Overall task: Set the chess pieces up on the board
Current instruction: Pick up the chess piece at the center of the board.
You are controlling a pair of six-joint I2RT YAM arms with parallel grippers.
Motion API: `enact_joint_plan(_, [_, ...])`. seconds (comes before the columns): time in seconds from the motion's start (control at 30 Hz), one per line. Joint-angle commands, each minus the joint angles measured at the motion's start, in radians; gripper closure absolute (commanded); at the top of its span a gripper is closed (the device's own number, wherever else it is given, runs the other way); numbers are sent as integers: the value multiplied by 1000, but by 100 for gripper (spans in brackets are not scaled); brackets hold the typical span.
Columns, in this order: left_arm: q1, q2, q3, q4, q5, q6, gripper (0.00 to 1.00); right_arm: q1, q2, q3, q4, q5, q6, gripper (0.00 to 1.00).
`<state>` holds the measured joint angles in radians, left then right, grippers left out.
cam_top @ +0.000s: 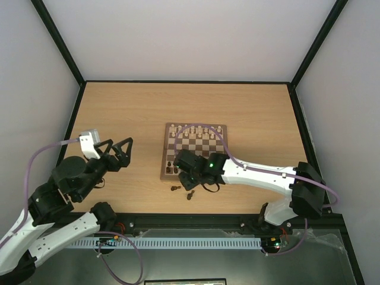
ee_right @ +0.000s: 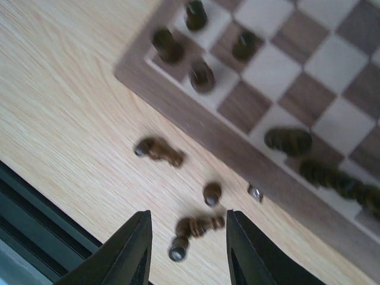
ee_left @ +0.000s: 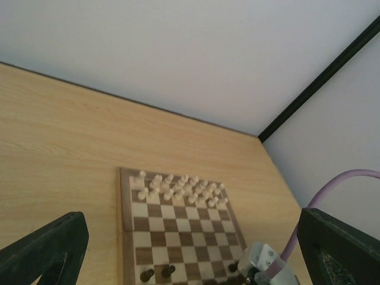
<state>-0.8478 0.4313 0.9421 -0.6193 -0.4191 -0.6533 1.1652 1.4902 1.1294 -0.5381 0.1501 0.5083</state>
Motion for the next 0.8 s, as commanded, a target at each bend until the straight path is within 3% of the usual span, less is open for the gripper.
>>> enact_joint_plan(0.0, [3, 24, -48, 16, 40, -12, 1, 20, -51, -110, 16, -18, 88, 65])
enact_joint_plan(0.27, [2, 15, -79, 30, 53, -24, 1, 114, 34, -120, -17, 46, 151, 65])
enact_joint_plan(0.77, [4, -14, -74, 6, 40, -25, 1, 135, 151, -123, 6, 39, 172, 68])
